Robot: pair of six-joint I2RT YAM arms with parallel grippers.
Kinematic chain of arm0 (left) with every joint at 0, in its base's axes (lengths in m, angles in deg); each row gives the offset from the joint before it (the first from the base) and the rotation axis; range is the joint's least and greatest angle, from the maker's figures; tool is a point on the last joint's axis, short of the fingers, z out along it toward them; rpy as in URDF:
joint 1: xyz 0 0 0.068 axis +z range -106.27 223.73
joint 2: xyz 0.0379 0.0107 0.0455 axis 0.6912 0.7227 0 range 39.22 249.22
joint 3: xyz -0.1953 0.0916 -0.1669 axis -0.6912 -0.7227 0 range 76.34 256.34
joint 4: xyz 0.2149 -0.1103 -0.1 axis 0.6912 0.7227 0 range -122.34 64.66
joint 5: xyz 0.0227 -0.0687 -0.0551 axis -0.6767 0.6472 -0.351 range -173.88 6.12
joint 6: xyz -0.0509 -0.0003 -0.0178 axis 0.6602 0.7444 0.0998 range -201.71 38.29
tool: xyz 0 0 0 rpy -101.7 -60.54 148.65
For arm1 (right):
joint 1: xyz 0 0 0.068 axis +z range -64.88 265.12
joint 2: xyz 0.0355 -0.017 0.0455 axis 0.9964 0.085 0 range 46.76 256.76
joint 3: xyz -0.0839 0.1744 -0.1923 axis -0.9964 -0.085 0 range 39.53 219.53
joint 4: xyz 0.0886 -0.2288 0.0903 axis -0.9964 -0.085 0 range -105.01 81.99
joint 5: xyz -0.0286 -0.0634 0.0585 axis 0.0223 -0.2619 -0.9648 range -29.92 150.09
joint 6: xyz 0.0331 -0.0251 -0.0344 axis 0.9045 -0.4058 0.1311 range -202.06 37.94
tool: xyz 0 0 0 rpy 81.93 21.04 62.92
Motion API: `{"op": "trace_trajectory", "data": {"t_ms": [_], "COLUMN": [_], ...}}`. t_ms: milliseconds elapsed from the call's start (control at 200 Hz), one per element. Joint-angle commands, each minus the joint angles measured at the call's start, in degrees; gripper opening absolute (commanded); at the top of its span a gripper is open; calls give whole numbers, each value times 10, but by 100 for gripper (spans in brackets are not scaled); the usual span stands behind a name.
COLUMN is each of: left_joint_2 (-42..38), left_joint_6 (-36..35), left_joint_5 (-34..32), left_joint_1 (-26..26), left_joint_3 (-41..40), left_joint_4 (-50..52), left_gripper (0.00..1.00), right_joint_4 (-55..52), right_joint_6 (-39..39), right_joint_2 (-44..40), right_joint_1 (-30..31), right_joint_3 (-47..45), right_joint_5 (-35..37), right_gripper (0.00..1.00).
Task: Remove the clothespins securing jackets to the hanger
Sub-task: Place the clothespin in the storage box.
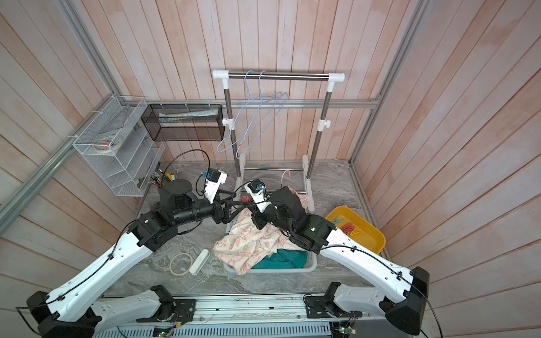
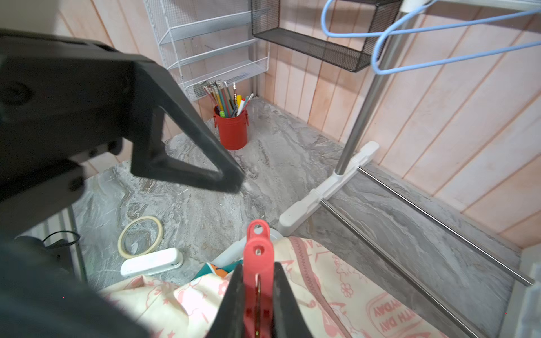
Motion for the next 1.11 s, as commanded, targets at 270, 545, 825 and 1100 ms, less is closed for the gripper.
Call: {"op": "trace_trajectory", "data": {"t_ms": [270, 545, 825, 1100], "left_joint_2": [-125, -135, -121, -94], "left_joint_6": [-32, -51, -52, -26], "left_joint_5": [8, 23, 2, 12], "left_joint_1": [-1, -4, -22, -25], "left_joint_3": [-143, -203, -260, -252], "left_joint_4": [-100, -115, -155, -133], "left_gripper": [100, 100, 100, 94], "right_joint_4": [-47, -120, -47, 5], "right_joint_6": [143, 300, 358, 354], "right_joint_2": [-138, -221, -171, -99], "right_joint_1": [-108, -373, -615, -719], "right_joint_3": [-43, -115, -249, -321], "right_joint_5": [235, 165, -15, -74], "right_gripper": [0, 0, 0, 0]}}
